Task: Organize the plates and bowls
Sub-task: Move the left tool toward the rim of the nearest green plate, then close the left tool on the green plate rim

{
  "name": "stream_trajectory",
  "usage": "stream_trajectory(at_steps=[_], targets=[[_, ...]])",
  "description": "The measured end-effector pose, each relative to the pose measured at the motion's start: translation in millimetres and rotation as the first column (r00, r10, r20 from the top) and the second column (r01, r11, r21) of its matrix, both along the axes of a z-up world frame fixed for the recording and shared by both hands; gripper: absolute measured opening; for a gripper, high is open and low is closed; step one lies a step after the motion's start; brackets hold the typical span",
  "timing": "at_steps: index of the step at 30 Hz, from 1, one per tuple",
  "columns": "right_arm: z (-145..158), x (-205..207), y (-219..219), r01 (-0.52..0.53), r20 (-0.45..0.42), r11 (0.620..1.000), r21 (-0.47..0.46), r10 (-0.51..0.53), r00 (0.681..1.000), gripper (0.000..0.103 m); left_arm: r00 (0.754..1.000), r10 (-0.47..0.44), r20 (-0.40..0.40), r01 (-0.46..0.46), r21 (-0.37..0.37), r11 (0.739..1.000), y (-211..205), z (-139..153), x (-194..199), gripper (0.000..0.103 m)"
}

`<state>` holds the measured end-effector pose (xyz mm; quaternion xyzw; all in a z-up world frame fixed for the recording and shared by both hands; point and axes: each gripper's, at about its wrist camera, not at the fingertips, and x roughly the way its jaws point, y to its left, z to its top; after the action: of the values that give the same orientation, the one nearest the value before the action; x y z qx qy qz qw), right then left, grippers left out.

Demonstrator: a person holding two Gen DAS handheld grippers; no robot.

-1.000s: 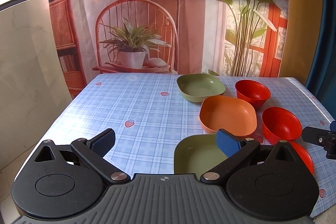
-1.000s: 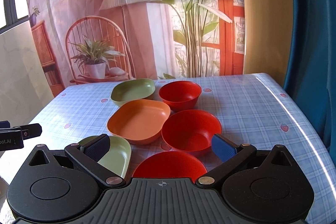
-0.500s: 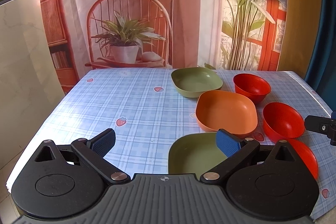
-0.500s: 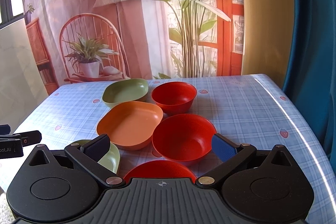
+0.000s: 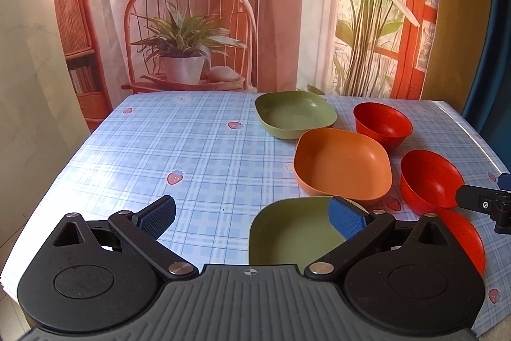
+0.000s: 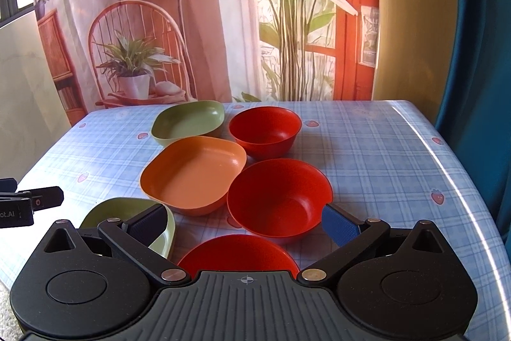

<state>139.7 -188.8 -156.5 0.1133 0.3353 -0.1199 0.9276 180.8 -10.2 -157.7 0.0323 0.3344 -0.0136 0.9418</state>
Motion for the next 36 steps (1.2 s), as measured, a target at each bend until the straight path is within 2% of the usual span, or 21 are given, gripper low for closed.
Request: stream_trajectory(at_steps=[4, 8, 18, 20, 21, 22, 24, 26, 30, 33, 34, 36], targets=[[-1.3, 1.9, 0.0, 0.005, -0.004, 1.0, -0.002, -0.005, 1.0, 0.103, 1.0, 0.0, -0.025, 0.0, -0.006, 1.0, 1.0, -3.9, 1.7, 0.103], [-2.6, 0.9, -1.2, 0.008, -0.005, 1.0, 0.005, -0.008, 1.0, 0.103, 0.998, -0.003, -0.059, 0.0, -0.046, 0.999, 6.1, -7.6, 2.5, 0.102], [-8.9, 5.4, 9.7, -0.037, -0.022, 0.999, 0.013, 0.037, 0.999, 0.1, 0.993, -0.033, -0.113, 0.024, -0.077, 0.997, 5.1, -18.3, 8.2, 0.094], [-9.8, 7.3, 10.7, -0.04, -0.028, 0.999, 0.014, 0.041, 0.999, 0.095, 0.992, -0.036, -0.124, 0.025, -0.087, 0.996, 6.9, -20.4, 8.7, 0.089], [-10.1, 8.6, 11.2, -0.046, -0.03, 0.999, 0.019, 0.047, 0.998, 0.093, 0.99, -0.041, -0.132, 0.028, -0.099, 0.995, 8.0, -20.9, 10.2, 0.082], [-10.3, 9.9, 11.8, -0.057, -0.032, 0.998, 0.024, 0.058, 0.998, 0.09, 0.989, -0.051, -0.14, 0.035, -0.117, 0.992, 9.7, -21.4, 11.7, 0.069], [-9.1, 13.3, 15.2, -0.082, -0.034, 0.996, 0.018, 0.083, 0.996, 0.085, 0.985, -0.07, -0.16, 0.042, -0.176, 0.983, 14.8, -23.3, 15.2, 0.052], [-6.7, 17.4, 20.7, -0.114, -0.033, 0.993, 0.0, 0.114, 0.993, 0.081, 0.984, -0.061, -0.17, 0.027, -0.198, 0.98, 18.6, -26.2, 17.6, 0.05], [-7.3, 29.1, 31.5, -0.171, -0.042, 0.985, 0.002, 0.171, 0.984, 0.075, 0.981, -0.043, -0.192, 0.007, -0.184, 0.983, 23.4, -33.1, 19.4, 0.05], [-13.9, 37.3, 41.8, -0.198, -0.058, 0.98, 0.013, 0.198, 0.978, 0.065, 0.976, -0.039, -0.213, 0.002, -0.171, 0.985, 25.3, -38.1, 20.7, 0.05], [-16.4, 39.5, 44.5, -0.204, -0.064, 0.979, 0.016, 0.205, 0.977, 0.059, 0.975, -0.043, -0.22, 0.006, -0.168, 0.986, 26.1, -39.9, 21.0, 0.05], [-23.2, 44.7, 52.1, -0.219, -0.082, 0.975, 0.024, 0.22, 0.972, 0.056, 0.97, -0.054, -0.236, 0.01, -0.181, 0.983, 27.7, -44.4, 21.8, 0.05]])
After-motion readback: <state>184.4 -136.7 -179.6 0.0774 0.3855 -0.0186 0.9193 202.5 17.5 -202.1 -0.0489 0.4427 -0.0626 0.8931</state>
